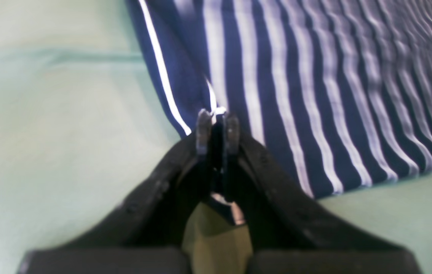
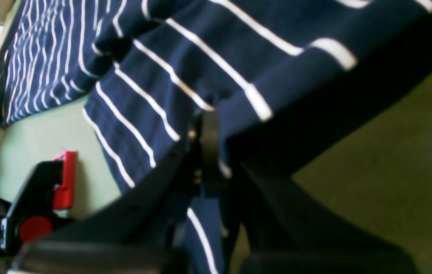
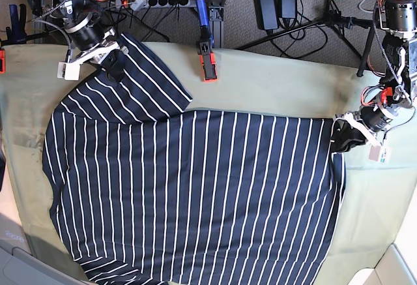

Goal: Fold the T-shirt properly
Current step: 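Lift and pull the shirt with both grippers toward the table edge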

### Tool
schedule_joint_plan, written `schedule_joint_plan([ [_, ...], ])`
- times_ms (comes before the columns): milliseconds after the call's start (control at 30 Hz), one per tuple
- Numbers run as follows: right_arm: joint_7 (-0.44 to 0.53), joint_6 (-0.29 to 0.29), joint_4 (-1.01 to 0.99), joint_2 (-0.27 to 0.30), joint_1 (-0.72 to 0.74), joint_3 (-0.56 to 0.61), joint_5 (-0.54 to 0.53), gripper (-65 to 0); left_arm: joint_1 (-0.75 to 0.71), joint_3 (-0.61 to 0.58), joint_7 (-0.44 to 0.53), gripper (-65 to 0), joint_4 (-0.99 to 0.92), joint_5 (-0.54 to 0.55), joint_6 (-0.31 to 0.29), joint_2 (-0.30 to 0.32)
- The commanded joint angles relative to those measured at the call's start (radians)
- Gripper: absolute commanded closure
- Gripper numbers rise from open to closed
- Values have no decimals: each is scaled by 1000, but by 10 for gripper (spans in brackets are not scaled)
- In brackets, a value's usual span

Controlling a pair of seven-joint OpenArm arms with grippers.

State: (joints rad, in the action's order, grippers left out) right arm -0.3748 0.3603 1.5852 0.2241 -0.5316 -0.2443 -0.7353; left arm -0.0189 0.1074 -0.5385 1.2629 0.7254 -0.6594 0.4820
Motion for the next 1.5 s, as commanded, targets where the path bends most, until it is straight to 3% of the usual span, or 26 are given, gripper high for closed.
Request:
schedule_joint_plan([
  [0,-45,48,16,6,-10,1,16,0,16,21,18,0,13,29,-39,20],
  [133,-87,48,72,6,-21,0,17,0,16,91,0,0,13,103,-39,27],
  [400,-101,48,207,6,-90,-9,17,0,16,119,-193,0,13,344,-39,95],
  [700,-137,48,388,21,-145,-166,-36,0,23,119,-218,0,14,457,-39,142],
  [967,-139,49,404,108,-36,-201,-17,0,125,118,-219,0,14,452,-39,130],
  [1133,-139,54,400,120,49,-200,-5,0,179,98,-215,0,14,402,-39,102],
  [1267,-138,55,343,139,135,-197,19,0,227,47,-150,0,3,296,-39,84],
  [1467,-138,55,201,182,300,-133,60,0,353,-44,-104,0,-135,236,-39,72],
])
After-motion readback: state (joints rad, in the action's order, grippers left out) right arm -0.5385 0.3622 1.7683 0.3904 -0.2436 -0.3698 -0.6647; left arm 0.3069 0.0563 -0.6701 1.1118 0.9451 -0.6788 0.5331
